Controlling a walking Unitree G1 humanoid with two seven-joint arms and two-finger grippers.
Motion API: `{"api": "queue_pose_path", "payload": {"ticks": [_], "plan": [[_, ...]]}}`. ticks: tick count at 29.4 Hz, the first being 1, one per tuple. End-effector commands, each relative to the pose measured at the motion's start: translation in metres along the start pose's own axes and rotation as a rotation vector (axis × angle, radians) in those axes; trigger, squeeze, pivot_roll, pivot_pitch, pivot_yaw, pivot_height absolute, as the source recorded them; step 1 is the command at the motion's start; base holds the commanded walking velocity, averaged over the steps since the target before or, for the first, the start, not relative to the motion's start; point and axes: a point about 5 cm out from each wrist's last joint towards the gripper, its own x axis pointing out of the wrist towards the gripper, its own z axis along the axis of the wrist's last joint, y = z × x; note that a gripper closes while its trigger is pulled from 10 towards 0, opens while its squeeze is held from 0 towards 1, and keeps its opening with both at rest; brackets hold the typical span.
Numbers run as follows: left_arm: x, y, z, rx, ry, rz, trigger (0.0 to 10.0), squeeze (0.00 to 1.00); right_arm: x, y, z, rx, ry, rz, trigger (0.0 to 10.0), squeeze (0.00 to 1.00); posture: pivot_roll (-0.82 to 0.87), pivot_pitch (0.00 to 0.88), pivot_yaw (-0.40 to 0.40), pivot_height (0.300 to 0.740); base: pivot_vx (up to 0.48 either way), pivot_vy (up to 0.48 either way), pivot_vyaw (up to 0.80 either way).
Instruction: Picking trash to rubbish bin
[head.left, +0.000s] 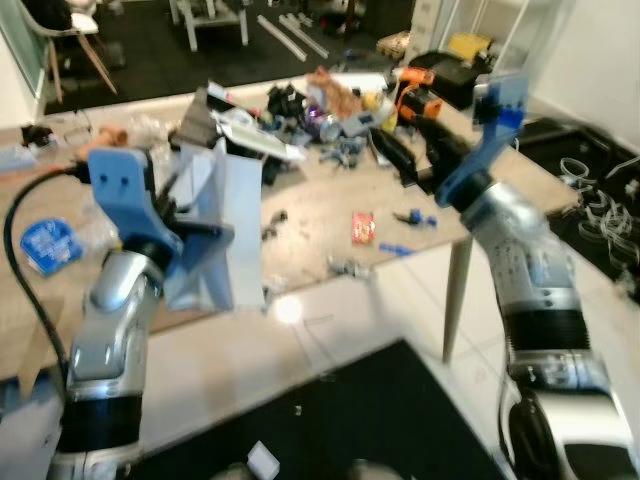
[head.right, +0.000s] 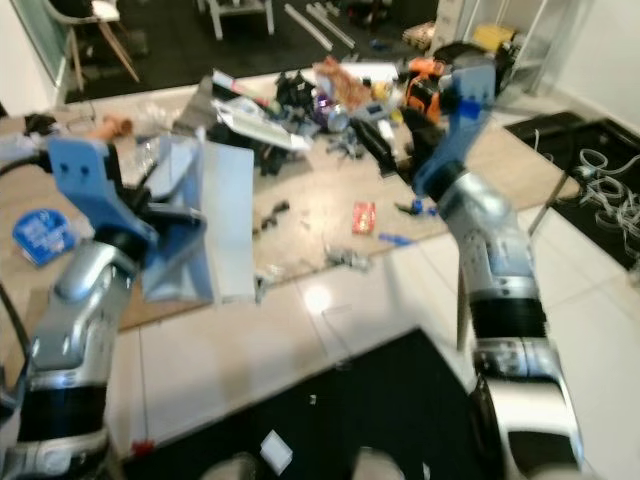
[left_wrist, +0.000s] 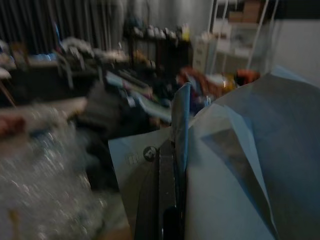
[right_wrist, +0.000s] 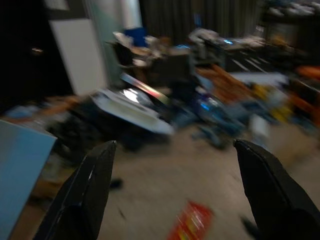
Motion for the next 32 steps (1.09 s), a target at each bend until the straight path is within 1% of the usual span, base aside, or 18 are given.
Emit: {"api": "queue_pose_path", "payload": {"ticks": [1, 5, 8, 9, 12, 14, 16, 17, 18, 19, 21, 22, 24, 26, 28, 30, 31, 32], "plan": [[0.001, -0.003, -0.005, 0.016, 0.011, -0.003, 10.0, 0.00, -0.004, -0.004, 0.012, -0.030, -0.042, -0.020, 10.0, 0.00, -0.15, 0.000, -0.014, 0.740, 0.000, 0.000, 0.00], [0.003, -0.004, -0.005, 0.032, 0.010, -0.013, 10.0, 0.00, -0.008, -0.006, 0.011, -0.033, -0.048, -0.034, 10.0, 0.00, -0.15, 0.000, -0.005, 0.740, 0.000, 0.000, 0.00], [0.005, -0.006, -0.004, 0.046, 0.004, -0.034, 10.0, 0.00, -0.011, -0.002, 0.007, -0.037, -0.033, -0.010, 10.0, 0.00, -0.15, 0.000, -0.008, 0.740, 0.000, 0.000, 0.00], [0.003, -0.005, -0.007, 0.058, 0.011, -0.041, 10.0, 0.00, -0.015, 0.003, 0.000, -0.040, -0.002, 0.025, 10.0, 0.00, -0.15, 0.000, -0.005, 0.740, 0.000, 0.000, 0.00], [0.002, -0.004, -0.008, 0.062, 0.017, -0.043, 10.0, 0.00, -0.018, 0.005, -0.003, -0.038, 0.009, 0.044, 10.0, 0.00, -0.15, 0.000, -0.002, 0.740, 0.000, 0.000, 0.00], [0.000, -0.004, -0.011, 0.053, 0.027, -0.069, 10.0, 0.00, -0.025, 0.010, -0.010, -0.012, 0.034, 0.109, 10.0, 0.00, -0.15, 0.000, 0.014, 0.740, 0.000, 0.000, 0.00], [0.000, -0.004, -0.011, 0.053, 0.027, -0.069, 10.0, 0.00, -0.025, 0.010, -0.010, -0.012, 0.034, 0.109, 10.0, 0.00, -0.15, 0.000, 0.014, 0.740, 0.000, 0.000, 0.00], [0.000, -0.005, -0.011, 0.046, 0.028, -0.092, 10.0, 0.00, -0.028, 0.012, -0.014, -0.004, 0.048, 0.140, 10.0, 0.00, -0.15, 0.000, 0.018, 0.740, 0.356, 0.000, 0.00], [0.000, -0.005, -0.011, 0.046, 0.028, -0.092, 10.0, 0.00, -0.028, 0.012, -0.014, -0.004, 0.048, 0.140, 10.0, 0.00, -0.15, 0.000, 0.018, 0.740, 0.356, 0.000, 0.00], [0.000, -0.005, -0.011, 0.042, 0.028, -0.106, 10.0, 0.00, -0.030, 0.013, -0.016, 0.000, 0.057, 0.159, 10.0, 0.00, -0.15, 0.000, 0.020, 0.740, 0.356, 0.000, 0.00], [0.006, -0.007, -0.007, 0.036, -0.009, -0.125, 10.0, 0.00, -0.035, 0.019, -0.020, -0.001, 0.090, 0.271, 10.0, 0.00, -0.14, 0.000, 0.022, 0.740, 0.240, 0.000, 0.00], [0.006, -0.007, -0.007, 0.036, -0.009, -0.125, 10.0, 0.00, -0.035, 0.019, -0.020, -0.001, 0.090, 0.271, 10.0, 0.00, -0.14, 0.000, 0.022, 0.740, 0.000, 0.000, 0.00], [0.008, -0.009, -0.005, 0.042, -0.027, -0.150, 10.0, 0.00, -0.038, 0.024, -0.025, -0.011, 0.124, 0.357, 10.0, 0.00, -0.14, 0.000, 0.022, 0.740, 0.000, 0.000, 0.00], [0.007, -0.008, -0.005, 0.045, -0.033, -0.183, 10.0, 0.00, -0.041, 0.028, -0.027, -0.017, 0.147, 0.431, 10.0, 0.00, -0.13, 0.000, 0.023, 0.740, 0.000, 0.000, 0.00], [0.006, -0.007, -0.005, 0.047, -0.033, -0.191, 10.0, 0.00, -0.042, 0.030, -0.027, -0.015, 0.153, 0.453, 10.0, 0.00, -0.13, 0.000, 0.023, 0.740, 0.000, 0.000, 0.00], [0.003, -0.006, -0.005, 0.047, -0.037, -0.245, 10.0, 0.00, -0.046, 0.033, -0.028, -0.005, 0.172, 0.519, 10.0, 0.00, -0.12, 0.000, 0.018, 0.740, 0.000, 0.000, 0.00], [0.003, -0.006, -0.005, 0.047, -0.037, -0.245, 10.0, 0.00, -0.046, 0.033, -0.028, -0.005, 0.172, 0.519, 10.0, 0.00, -0.12, 0.000, 0.018, 0.740, 0.000, 0.000, 0.00], [0.001, -0.006, -0.005, 0.050, -0.044, -0.277, 10.0, 0.00, -0.050, 0.035, -0.030, -0.003, 0.189, 0.561, 10.0, 0.00, -0.12, 0.000, 0.017, 0.740, 0.000, 0.000, 0.00]]}}
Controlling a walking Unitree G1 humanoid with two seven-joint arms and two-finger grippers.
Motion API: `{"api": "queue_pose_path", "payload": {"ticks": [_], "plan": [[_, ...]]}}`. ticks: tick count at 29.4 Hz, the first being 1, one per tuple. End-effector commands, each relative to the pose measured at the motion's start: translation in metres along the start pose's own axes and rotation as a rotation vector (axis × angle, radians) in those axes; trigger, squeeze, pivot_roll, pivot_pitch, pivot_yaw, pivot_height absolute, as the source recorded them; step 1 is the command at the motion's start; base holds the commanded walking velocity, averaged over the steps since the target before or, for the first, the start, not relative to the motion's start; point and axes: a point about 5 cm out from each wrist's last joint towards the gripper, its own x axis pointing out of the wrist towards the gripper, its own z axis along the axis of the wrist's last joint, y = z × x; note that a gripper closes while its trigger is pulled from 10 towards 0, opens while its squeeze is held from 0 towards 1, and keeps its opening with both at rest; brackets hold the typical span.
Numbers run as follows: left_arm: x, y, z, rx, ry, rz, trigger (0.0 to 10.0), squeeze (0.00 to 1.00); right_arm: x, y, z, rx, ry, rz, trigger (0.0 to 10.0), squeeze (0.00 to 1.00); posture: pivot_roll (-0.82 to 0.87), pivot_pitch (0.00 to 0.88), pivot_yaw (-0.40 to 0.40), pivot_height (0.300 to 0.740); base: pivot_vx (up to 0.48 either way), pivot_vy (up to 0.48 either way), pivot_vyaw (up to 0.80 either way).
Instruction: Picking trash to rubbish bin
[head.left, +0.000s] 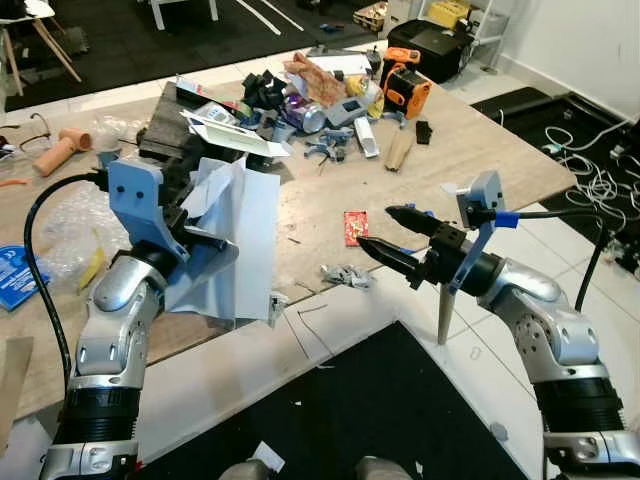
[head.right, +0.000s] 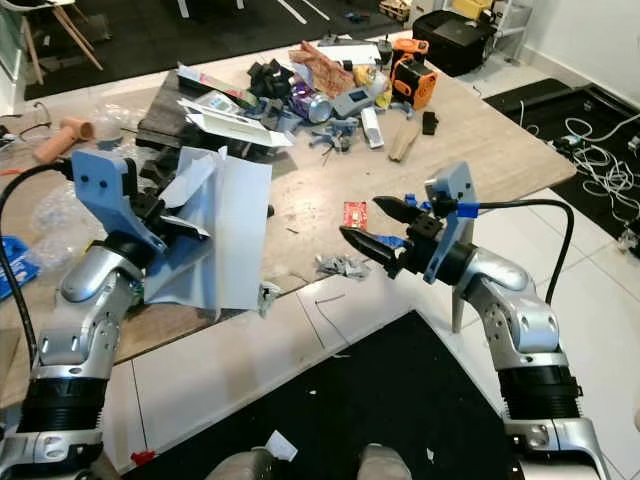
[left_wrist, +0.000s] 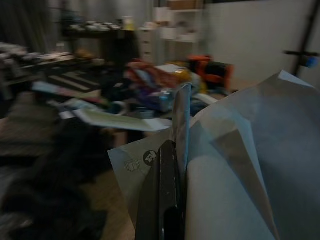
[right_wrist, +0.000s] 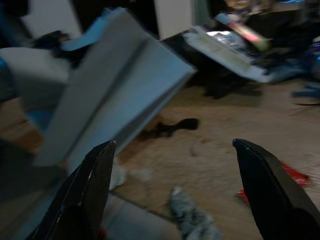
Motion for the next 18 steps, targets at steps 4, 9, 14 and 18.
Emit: {"api": "queue_pose_path", "payload": {"ticks": [4, 9, 14, 18], "plan": [[-0.010, -0.003, -0.003, -0.013, -0.009, -0.121, 10.0, 0.00, -0.006, 0.017, -0.004, 0.044, 0.032, 0.178, 10.0, 0.00, -0.12, 0.000, 0.016, 0.740, 0.000, 0.000, 0.00], [-0.010, -0.005, -0.002, -0.019, -0.027, -0.157, 10.0, 0.00, -0.003, 0.023, 0.012, 0.064, -0.066, 0.240, 10.0, 0.00, -0.12, 0.000, 0.016, 0.740, 0.000, 0.000, 0.00], [-0.009, -0.004, 0.000, -0.017, -0.047, -0.164, 10.0, 0.00, -0.001, 0.022, 0.029, 0.083, -0.166, 0.251, 10.0, 0.00, -0.12, 0.000, 0.016, 0.740, 0.000, 0.000, 0.00], [-0.009, -0.004, 0.003, -0.019, -0.076, -0.181, 10.0, 0.00, -0.002, 0.036, 0.050, 0.111, -0.258, 0.385, 10.0, 0.00, -0.12, 0.000, 0.015, 0.740, 0.000, 0.000, 0.00]]}}
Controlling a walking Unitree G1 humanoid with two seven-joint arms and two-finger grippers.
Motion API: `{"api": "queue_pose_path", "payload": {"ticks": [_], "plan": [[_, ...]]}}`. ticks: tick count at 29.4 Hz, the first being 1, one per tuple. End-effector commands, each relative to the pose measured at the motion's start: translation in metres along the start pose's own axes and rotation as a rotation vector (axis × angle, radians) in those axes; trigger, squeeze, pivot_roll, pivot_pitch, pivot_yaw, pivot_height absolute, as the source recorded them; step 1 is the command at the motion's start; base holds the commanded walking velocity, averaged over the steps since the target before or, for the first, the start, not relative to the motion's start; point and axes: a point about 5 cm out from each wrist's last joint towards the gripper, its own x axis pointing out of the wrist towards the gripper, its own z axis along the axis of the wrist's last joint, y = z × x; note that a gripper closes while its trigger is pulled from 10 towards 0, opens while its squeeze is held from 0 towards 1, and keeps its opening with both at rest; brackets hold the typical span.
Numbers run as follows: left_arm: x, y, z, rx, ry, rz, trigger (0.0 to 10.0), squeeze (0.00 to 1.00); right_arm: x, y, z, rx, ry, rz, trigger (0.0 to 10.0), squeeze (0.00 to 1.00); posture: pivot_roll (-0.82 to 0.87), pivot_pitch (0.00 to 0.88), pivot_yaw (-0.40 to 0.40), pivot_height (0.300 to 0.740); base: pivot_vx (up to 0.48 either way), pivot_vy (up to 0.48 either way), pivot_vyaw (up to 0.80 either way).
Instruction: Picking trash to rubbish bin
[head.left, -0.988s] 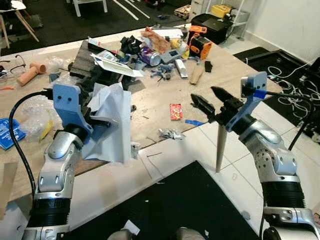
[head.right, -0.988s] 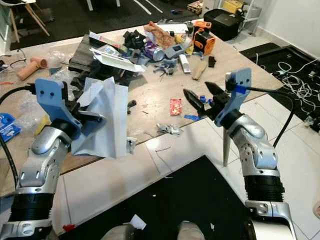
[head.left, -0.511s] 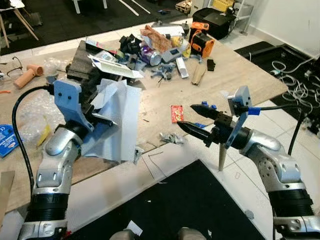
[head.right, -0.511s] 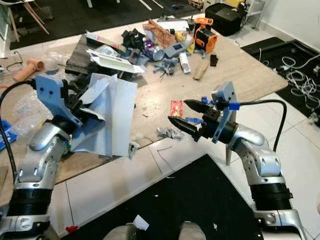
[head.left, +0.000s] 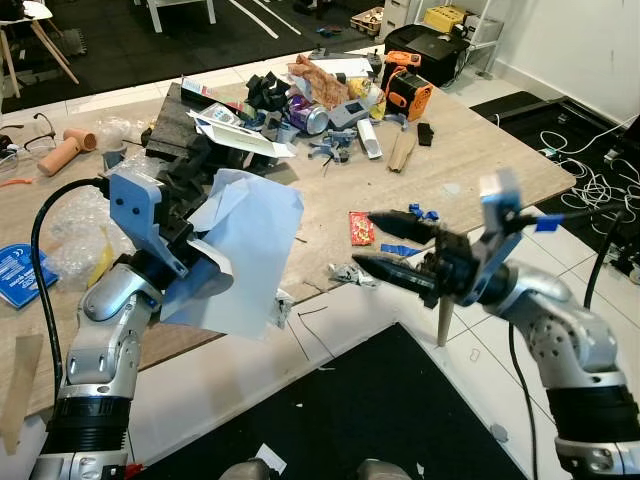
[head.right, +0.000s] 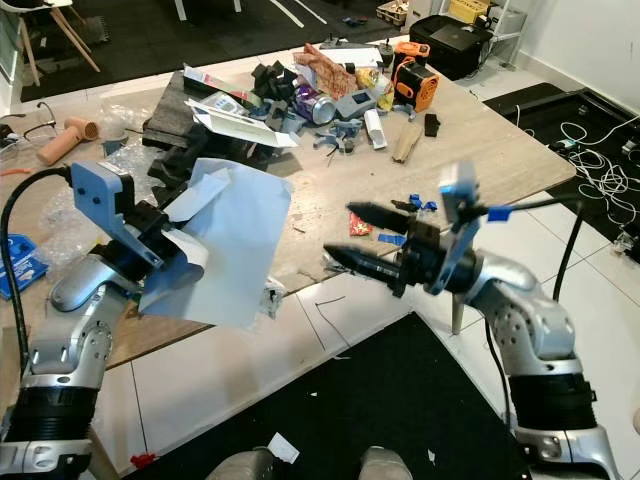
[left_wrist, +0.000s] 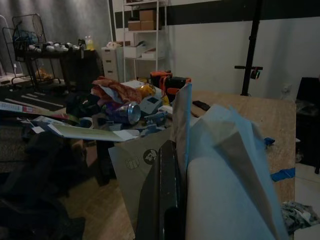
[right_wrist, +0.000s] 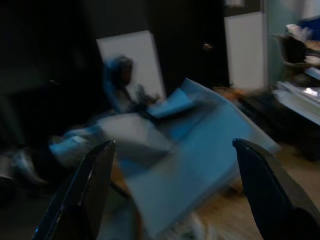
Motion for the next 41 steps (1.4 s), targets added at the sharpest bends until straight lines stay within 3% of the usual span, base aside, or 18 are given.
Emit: {"api": "queue_pose_path", "payload": {"ticks": [1, 8, 11, 12, 17, 28, 41], "plan": [[-0.001, 0.003, 0.003, 0.006, -0.018, -0.015, 10.0, 0.00, 0.006, 0.014, 0.012, -0.002, -0.042, 0.111, 10.0, 0.00, -0.12, 0.000, 0.015, 0.740, 0.000, 0.000, 0.00], [0.000, 0.003, 0.004, 0.003, -0.033, -0.011, 10.0, 0.00, 0.010, 0.025, 0.011, 0.020, -0.039, 0.187, 10.0, 0.00, -0.12, 0.000, 0.008, 0.740, 0.000, 0.000, 0.00], [0.004, 0.009, 0.003, -0.007, -0.011, 0.056, 10.0, 0.00, 0.014, 0.020, 0.014, 0.007, -0.068, 0.147, 10.0, 0.00, -0.11, 0.000, 0.006, 0.740, 0.000, 0.000, 0.00], [0.008, 0.015, 0.003, -0.006, 0.005, 0.123, 10.0, 0.00, 0.017, 0.011, 0.019, -0.013, -0.115, 0.075, 10.0, 0.00, -0.11, 0.000, 0.003, 0.740, 0.000, 0.000, 0.00], [0.014, 0.019, 0.006, 0.012, 0.019, 0.173, 10.0, 0.00, 0.022, 0.012, 0.029, -0.003, -0.169, 0.081, 10.0, 0.00, -0.11, 0.000, 0.003, 0.740, 0.000, 0.000, 0.00], [0.019, 0.017, 0.010, 0.046, 0.010, 0.176, 10.0, 0.00, 0.027, 0.027, 0.040, 0.011, -0.215, 0.176, 10.0, 0.00, -0.11, 0.000, 0.000, 0.740, -0.242, 0.000, 0.00], [0.020, 0.019, 0.013, 0.075, 0.012, 0.188, 10.0, 0.00, 0.030, 0.025, 0.037, 0.014, -0.199, 0.155, 10.0, 0.00, -0.11, 0.000, 0.001, 0.740, -0.353, 0.000, 0.00]]}}
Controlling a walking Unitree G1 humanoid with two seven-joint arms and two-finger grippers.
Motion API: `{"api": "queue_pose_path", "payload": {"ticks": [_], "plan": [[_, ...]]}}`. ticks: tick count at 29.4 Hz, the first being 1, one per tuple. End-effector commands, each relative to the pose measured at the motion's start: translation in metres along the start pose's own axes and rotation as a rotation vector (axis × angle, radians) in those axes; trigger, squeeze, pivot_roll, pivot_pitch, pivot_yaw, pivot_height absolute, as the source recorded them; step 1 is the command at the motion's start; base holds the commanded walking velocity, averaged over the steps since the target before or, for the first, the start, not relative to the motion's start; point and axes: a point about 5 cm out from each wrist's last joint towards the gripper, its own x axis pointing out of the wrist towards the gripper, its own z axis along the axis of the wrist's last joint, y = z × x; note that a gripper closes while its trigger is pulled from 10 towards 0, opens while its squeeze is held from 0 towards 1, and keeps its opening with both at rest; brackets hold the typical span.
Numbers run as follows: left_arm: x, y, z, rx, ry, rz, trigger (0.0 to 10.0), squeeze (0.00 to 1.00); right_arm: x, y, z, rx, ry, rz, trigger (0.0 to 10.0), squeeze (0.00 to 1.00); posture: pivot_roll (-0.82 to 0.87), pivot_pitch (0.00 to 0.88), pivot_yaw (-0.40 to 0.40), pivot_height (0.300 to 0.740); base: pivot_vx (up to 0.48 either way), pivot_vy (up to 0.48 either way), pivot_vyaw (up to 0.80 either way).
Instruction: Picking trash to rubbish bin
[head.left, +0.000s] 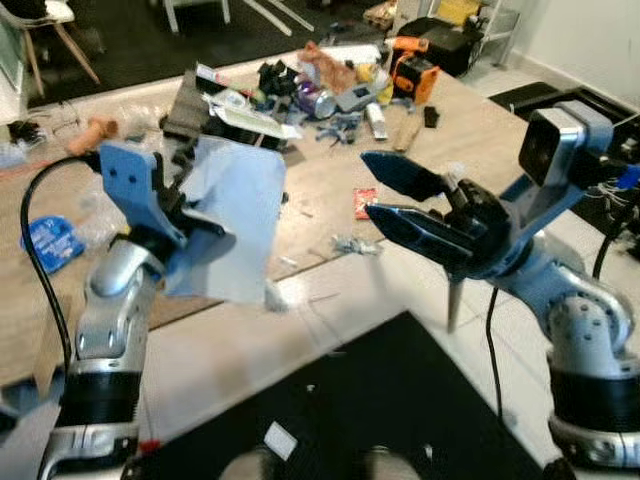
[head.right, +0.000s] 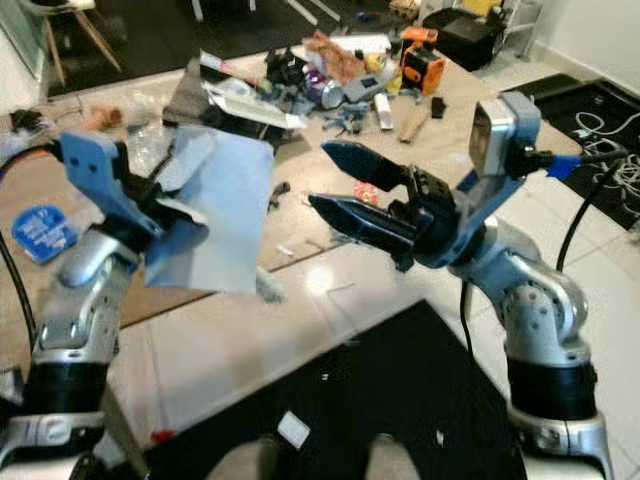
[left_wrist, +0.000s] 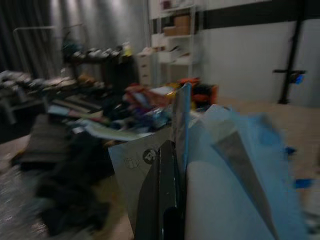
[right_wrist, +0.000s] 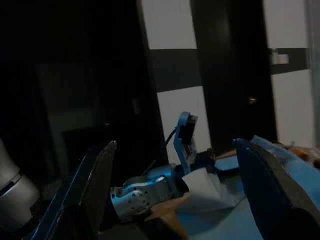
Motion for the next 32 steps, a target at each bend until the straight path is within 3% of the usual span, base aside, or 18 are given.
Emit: {"api": "queue_pose_path", "payload": {"ticks": [1, 5, 10, 13, 17, 19, 20, 21, 23, 32], "plan": [[-0.004, 0.002, -0.005, 0.021, 0.028, 0.006, 10.0, 0.00, 0.003, 0.003, -0.001, -0.006, 0.005, 0.012, 10.0, 0.00, -0.11, 0.000, 0.001, 0.740, -0.364, 0.000, 0.00], [-0.003, 0.001, -0.005, 0.021, 0.028, 0.004, 10.0, 0.00, 0.003, 0.003, -0.001, -0.005, 0.006, 0.011, 10.0, 0.00, -0.11, 0.000, 0.000, 0.740, -0.366, 0.000, 0.00], [-0.003, -0.003, -0.007, 0.032, 0.035, -0.021, 10.0, 0.00, -0.001, 0.000, -0.015, -0.027, 0.120, -0.029, 10.0, 0.00, -0.11, 0.000, -0.001, 0.740, -0.347, 0.000, 0.00], [-0.009, -0.010, -0.014, 0.089, 0.080, -0.113, 10.0, 0.00, -0.012, -0.016, -0.035, -0.077, 0.282, -0.155, 10.0, 0.00, -0.11, 0.000, -0.001, 0.740, -0.204, 0.000, 0.00], [-0.016, -0.015, -0.026, 0.176, 0.159, -0.195, 10.0, 0.00, -0.023, -0.031, -0.041, -0.093, 0.326, -0.282, 10.0, 0.00, -0.11, 0.000, -0.001, 0.740, 0.000, 0.000, 0.00], [-0.026, -0.015, -0.040, 0.256, 0.243, -0.253, 10.0, 0.00, -0.037, -0.049, -0.042, -0.103, 0.325, -0.446, 10.0, 0.00, -0.11, 0.000, -0.001, 0.740, 0.000, 0.000, 0.00], [-0.026, -0.015, -0.040, 0.256, 0.243, -0.253, 10.0, 0.00, -0.037, -0.049, -0.042, -0.103, 0.325, -0.446, 10.0, 0.00, -0.11, 0.000, -0.001, 0.740, 0.000, 0.000, 0.00], [-0.033, -0.013, -0.048, 0.281, 0.287, -0.269, 10.0, 0.00, -0.053, -0.062, -0.045, -0.109, 0.332, -0.579, 10.0, 0.00, -0.11, 0.000, -0.001, 0.740, 0.000, 0.000, 0.00], [-0.039, -0.009, -0.054, 0.265, 0.312, -0.252, 10.0, 0.00, -0.072, -0.072, -0.051, -0.111, 0.347, -0.708, 10.0, 0.00, -0.11, 0.000, -0.001, 0.740, 0.000, 0.000, 0.00], [-0.047, -0.003, -0.065, 0.221, 0.339, -0.214, 10.0, 0.00, -0.106, -0.087, -0.068, -0.124, 0.389, -0.956, 10.0, 0.00, -0.11, 0.000, 0.001, 0.740, 0.000, 0.000, 0.00]]}}
